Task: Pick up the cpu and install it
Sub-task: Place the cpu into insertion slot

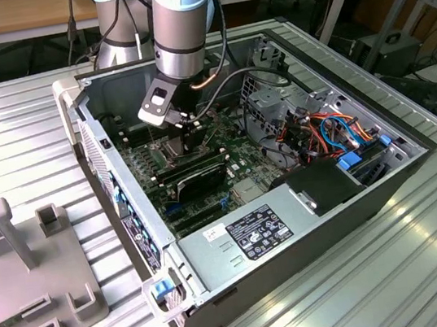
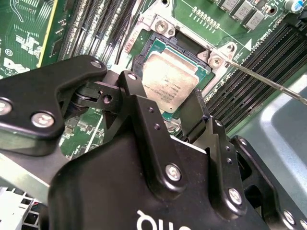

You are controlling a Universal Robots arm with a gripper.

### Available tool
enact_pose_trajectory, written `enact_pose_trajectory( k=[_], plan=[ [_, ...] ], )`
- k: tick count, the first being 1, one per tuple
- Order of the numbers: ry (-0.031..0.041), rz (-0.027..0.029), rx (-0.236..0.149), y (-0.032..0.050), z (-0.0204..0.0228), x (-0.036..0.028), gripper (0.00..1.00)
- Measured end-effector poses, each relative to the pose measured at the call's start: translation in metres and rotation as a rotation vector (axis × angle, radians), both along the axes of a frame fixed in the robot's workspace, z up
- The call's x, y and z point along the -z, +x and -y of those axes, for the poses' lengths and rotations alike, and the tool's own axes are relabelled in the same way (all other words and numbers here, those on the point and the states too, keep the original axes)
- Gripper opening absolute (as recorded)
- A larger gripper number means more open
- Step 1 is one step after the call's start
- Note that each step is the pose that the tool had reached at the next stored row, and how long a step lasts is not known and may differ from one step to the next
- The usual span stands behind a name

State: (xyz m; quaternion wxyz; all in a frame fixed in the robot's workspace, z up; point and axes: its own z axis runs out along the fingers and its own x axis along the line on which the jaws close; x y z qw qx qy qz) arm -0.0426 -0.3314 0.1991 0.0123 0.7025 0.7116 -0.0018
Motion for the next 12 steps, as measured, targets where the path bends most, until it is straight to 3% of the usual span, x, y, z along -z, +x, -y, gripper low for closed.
enact_pose_trajectory(
  k=[12],
  plan=[
    [-0.0005, -0.0002, 0.0, -0.0001, 0.0001, 0.0009, 0.55]
  ],
)
